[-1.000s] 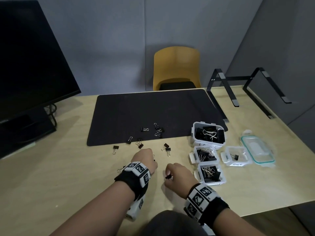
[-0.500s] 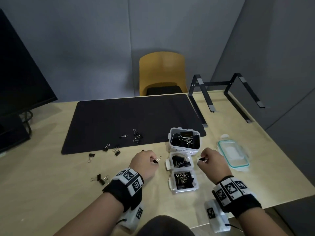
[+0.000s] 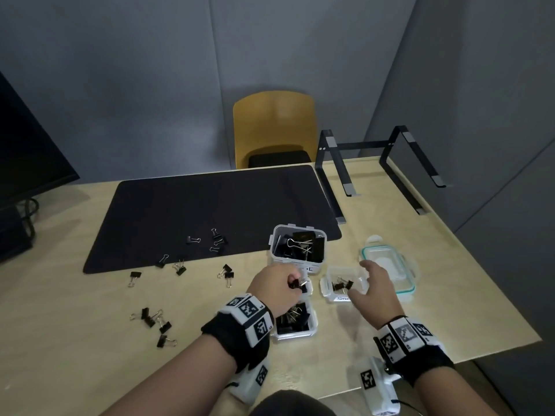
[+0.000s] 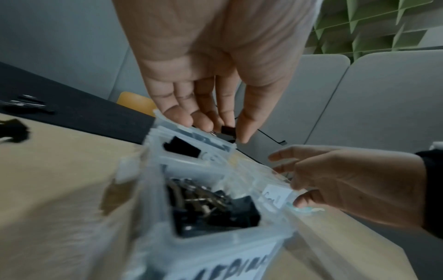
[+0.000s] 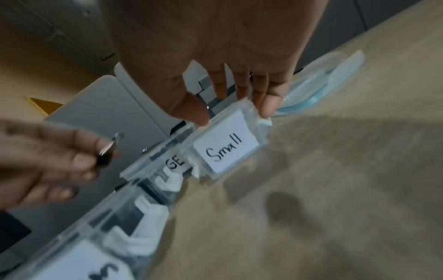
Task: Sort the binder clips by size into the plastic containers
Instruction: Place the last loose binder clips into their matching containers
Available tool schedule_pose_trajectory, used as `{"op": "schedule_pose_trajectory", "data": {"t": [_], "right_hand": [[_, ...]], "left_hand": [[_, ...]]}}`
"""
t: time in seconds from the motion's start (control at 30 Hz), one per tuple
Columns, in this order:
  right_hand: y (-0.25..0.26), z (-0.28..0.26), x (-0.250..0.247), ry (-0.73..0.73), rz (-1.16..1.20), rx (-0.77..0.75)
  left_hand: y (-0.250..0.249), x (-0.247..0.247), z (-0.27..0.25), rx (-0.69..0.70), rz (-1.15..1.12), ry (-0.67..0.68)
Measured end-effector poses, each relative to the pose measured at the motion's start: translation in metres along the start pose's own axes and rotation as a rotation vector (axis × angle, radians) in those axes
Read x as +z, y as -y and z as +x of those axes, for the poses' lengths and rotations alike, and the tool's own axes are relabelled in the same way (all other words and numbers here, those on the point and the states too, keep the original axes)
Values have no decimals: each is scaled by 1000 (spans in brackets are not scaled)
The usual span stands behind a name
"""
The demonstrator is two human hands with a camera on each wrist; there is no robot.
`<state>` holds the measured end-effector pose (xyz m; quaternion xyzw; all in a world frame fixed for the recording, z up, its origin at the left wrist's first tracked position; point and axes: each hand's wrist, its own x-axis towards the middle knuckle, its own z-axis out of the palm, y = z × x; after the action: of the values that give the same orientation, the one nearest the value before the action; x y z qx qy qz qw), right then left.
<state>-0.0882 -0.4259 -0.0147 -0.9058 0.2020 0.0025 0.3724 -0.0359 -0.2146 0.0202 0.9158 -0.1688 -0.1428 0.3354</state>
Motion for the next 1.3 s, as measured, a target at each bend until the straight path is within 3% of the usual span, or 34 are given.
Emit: {"op": "schedule_pose_trajectory", "data": {"t": [0.13, 0.5, 0.73, 0.87, 1.07, 1.3], "right_hand": [[-11, -9, 9, 128, -2, -71], [-17, -1, 13, 94, -114, -133], [-20, 3, 11, 103, -76, -168], [-21, 7, 18, 114, 44, -125], [-19, 2, 19, 125, 186, -96], [-15, -5, 18, 115, 311, -87]], "left_hand": [[-26, 19, 12, 40, 27, 41], [-43, 53, 32, 49, 161, 59], [-24, 27, 14, 1, 58, -112], [16, 4, -6, -145, 49, -210], [80, -23, -12, -386, 112, -255], [103, -22, -6, -541, 149, -245]]}}
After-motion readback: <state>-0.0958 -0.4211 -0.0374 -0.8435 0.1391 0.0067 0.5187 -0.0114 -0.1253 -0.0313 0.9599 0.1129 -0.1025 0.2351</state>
